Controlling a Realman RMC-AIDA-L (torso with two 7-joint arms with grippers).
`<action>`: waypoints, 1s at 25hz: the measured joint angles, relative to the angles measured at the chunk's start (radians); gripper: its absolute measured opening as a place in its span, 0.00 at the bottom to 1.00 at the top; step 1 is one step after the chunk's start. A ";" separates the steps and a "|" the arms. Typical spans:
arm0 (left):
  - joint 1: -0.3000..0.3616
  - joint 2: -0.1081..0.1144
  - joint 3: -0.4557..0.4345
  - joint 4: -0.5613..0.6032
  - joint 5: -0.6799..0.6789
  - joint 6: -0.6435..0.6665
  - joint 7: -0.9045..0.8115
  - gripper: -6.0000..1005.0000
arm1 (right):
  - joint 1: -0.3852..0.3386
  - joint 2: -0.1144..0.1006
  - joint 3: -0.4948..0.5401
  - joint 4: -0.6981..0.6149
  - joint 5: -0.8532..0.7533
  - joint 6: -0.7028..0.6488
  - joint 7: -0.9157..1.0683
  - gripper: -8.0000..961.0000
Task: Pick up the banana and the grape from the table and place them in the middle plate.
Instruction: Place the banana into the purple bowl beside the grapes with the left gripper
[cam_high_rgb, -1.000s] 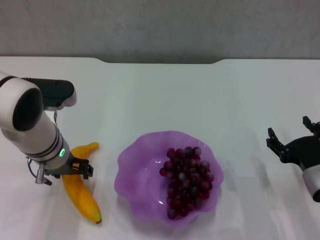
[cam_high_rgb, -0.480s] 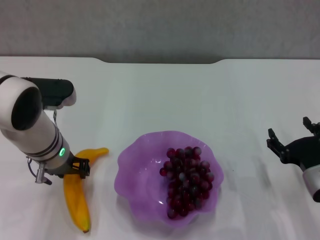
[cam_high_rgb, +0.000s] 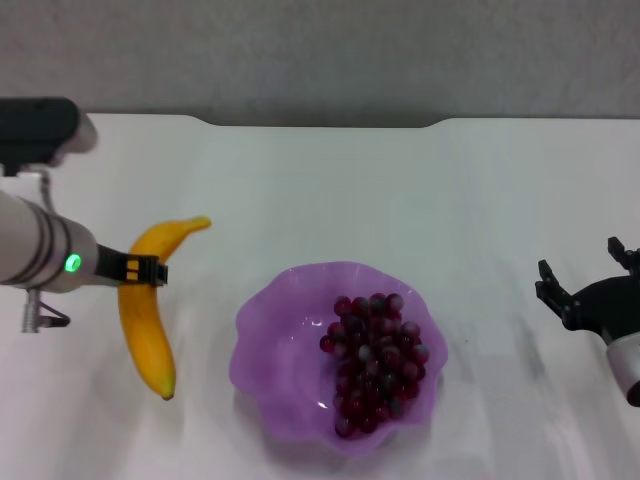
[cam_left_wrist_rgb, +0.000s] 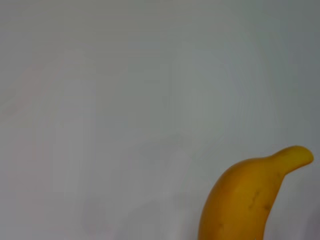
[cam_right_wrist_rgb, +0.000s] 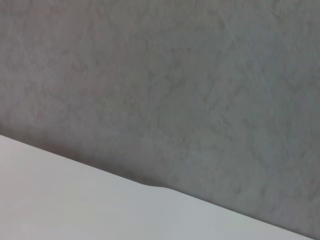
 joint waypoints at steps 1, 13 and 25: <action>0.030 0.000 -0.018 -0.044 -0.029 -0.001 0.029 0.52 | 0.000 0.000 0.000 0.000 0.000 0.000 0.000 0.94; 0.032 0.004 -0.229 -0.107 -0.431 -0.242 0.362 0.54 | 0.000 0.001 0.000 -0.001 -0.004 0.000 0.000 0.94; -0.036 -0.004 -0.204 0.107 -0.663 -0.154 0.487 0.56 | 0.001 0.001 0.000 0.004 -0.005 0.000 0.000 0.94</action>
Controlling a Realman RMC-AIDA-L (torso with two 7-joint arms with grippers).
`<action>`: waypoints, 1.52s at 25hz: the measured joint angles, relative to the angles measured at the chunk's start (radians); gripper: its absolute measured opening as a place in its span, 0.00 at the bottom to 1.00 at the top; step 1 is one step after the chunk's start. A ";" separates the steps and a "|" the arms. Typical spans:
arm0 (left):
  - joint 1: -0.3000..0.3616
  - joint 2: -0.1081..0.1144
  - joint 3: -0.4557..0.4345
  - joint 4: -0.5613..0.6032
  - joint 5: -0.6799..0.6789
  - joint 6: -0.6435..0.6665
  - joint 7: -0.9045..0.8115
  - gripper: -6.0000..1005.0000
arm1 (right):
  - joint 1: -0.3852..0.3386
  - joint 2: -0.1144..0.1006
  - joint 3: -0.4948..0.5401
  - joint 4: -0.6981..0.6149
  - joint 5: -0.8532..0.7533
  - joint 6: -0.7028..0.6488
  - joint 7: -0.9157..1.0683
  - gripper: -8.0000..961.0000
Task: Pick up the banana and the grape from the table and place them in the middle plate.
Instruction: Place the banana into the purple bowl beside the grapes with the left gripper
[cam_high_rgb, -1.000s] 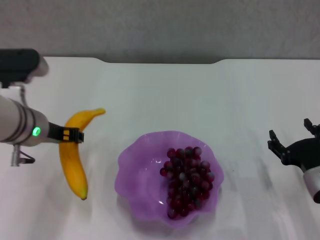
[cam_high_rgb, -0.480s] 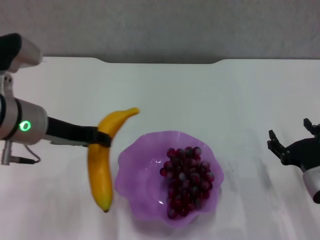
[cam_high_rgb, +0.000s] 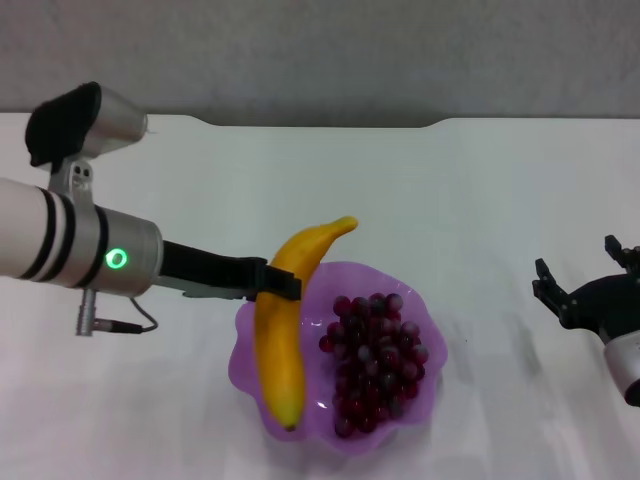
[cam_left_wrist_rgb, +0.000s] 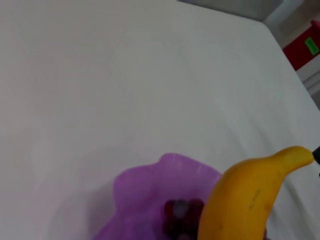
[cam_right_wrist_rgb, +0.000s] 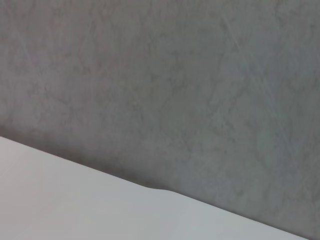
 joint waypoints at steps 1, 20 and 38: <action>-0.006 0.000 0.005 0.019 -0.014 0.015 0.007 0.56 | 0.000 0.000 0.000 0.001 0.000 0.000 0.000 0.94; -0.039 -0.003 0.100 0.305 -0.238 0.338 0.208 0.59 | 0.002 0.000 0.000 0.002 0.000 0.000 -0.001 0.94; -0.033 0.002 0.175 0.392 -0.197 0.430 0.201 0.61 | 0.002 0.000 0.000 -0.001 0.000 0.000 0.000 0.94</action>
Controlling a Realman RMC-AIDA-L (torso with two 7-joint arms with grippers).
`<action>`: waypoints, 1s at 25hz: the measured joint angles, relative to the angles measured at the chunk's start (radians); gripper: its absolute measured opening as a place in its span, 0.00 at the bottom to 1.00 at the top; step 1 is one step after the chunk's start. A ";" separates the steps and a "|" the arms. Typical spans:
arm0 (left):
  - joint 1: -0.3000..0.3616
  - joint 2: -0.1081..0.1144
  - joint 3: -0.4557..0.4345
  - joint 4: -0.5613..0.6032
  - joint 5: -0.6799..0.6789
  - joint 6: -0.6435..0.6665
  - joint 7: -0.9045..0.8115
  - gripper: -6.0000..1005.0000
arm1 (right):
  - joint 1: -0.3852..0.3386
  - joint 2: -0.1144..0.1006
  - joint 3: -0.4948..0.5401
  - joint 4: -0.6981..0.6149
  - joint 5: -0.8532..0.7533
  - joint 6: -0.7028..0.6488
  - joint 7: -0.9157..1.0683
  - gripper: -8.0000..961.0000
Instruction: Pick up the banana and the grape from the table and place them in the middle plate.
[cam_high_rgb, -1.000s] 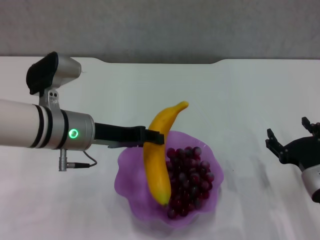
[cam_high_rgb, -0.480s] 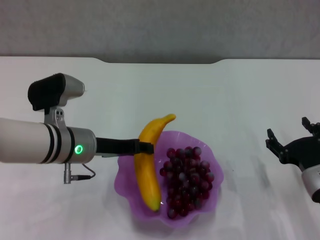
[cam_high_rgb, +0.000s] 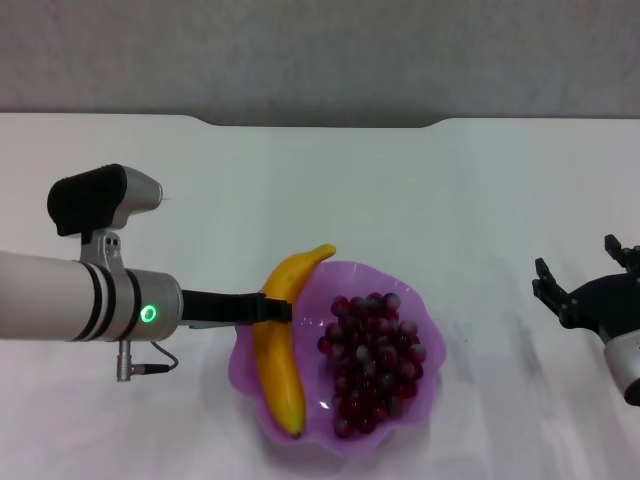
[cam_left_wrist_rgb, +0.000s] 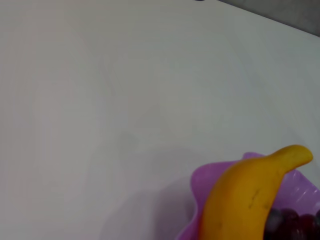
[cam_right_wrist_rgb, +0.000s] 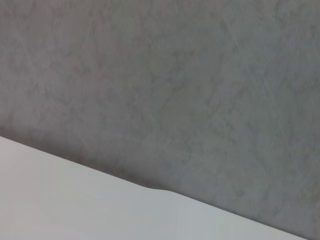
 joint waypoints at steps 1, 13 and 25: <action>0.000 0.001 -0.001 0.000 0.000 -0.003 0.000 0.62 | 0.000 0.000 0.000 0.000 0.000 0.000 0.000 0.94; 0.116 -0.004 0.004 -0.276 -0.011 -0.103 0.000 0.82 | 0.000 0.000 0.000 -0.004 0.004 0.000 0.000 0.94; 0.345 -0.006 0.221 -0.350 -0.236 0.772 0.562 0.89 | 0.000 0.000 0.000 -0.004 0.000 0.000 0.000 0.94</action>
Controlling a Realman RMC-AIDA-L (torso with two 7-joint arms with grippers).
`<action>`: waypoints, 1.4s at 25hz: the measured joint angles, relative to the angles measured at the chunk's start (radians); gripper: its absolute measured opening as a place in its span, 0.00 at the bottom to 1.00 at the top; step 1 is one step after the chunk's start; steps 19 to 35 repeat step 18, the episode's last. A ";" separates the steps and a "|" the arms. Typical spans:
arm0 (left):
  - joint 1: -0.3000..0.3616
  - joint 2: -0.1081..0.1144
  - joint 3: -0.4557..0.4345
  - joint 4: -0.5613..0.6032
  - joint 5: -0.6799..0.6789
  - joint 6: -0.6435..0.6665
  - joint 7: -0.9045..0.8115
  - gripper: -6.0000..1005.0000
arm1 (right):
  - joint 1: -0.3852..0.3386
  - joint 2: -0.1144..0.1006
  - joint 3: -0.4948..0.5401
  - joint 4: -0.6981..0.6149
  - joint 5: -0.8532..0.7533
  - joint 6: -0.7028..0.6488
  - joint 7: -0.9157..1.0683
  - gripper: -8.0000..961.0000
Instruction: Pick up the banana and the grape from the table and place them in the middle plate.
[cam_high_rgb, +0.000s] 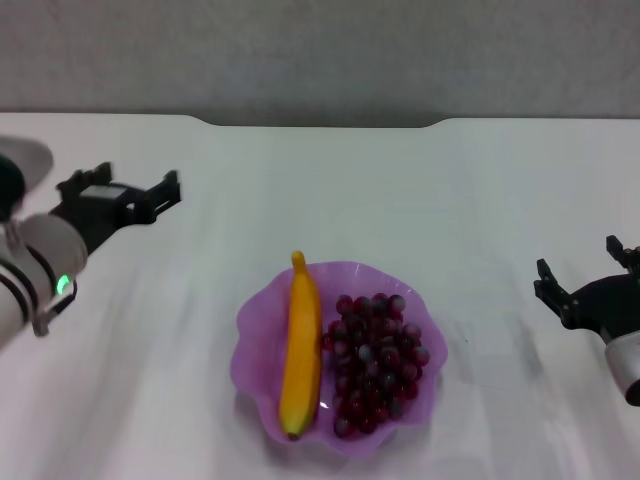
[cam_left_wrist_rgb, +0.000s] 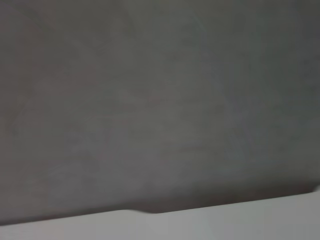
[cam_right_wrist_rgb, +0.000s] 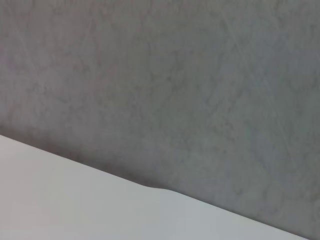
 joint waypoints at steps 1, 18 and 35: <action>0.000 0.000 0.043 0.021 -0.015 0.084 0.023 0.89 | 0.000 0.000 0.000 0.000 0.000 0.000 0.000 0.94; -0.132 0.012 0.623 0.708 0.543 1.080 -1.203 0.89 | 0.011 0.002 -0.002 -0.016 0.001 0.005 0.031 0.94; -0.132 0.012 0.623 0.708 0.543 1.080 -1.203 0.89 | 0.011 0.002 -0.002 -0.016 0.001 0.005 0.031 0.94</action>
